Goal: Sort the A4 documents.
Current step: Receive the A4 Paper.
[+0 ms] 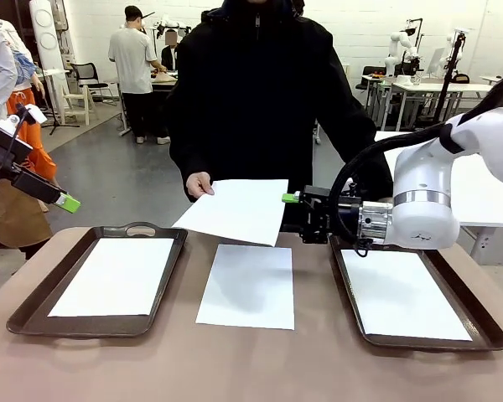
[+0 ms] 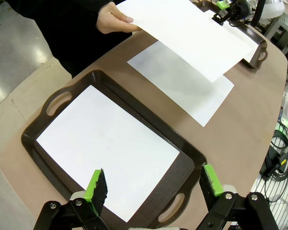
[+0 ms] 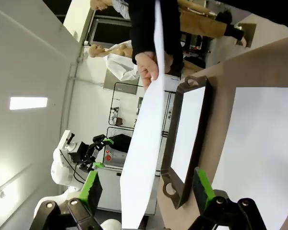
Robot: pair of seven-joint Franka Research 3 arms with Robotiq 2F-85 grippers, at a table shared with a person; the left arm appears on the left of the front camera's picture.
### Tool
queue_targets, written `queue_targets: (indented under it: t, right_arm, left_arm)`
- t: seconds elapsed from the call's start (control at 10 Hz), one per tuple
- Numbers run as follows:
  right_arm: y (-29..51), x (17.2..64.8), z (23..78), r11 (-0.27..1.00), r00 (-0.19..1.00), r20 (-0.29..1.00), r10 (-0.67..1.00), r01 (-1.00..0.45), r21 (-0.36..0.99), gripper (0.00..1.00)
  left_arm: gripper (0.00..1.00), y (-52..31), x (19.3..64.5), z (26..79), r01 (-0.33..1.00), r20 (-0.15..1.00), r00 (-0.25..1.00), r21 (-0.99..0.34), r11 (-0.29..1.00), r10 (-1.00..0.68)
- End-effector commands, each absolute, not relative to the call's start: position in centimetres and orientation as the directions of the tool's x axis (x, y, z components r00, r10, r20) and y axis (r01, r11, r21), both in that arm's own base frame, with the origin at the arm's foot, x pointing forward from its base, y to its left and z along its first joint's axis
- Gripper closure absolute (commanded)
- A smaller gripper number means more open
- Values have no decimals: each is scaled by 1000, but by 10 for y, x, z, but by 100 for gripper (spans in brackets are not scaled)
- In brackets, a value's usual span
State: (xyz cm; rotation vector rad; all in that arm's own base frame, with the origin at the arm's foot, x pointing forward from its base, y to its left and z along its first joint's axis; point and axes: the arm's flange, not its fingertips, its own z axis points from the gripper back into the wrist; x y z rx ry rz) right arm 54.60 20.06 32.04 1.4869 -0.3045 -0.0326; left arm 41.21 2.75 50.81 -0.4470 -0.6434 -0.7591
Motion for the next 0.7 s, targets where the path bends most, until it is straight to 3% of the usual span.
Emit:
queue_targets:
  t: [0.0,0.6]
  right_arm:
    - [212,562,310,67,968,123,-219,-111,992,0]
    - [229,578,306,31,973,102,-209,-97,995,0]
  left_arm:
    - [0,27,411,507,753,671,546,-131,645,-501]
    - [0,27,411,507,753,671,546,-131,645,-501]
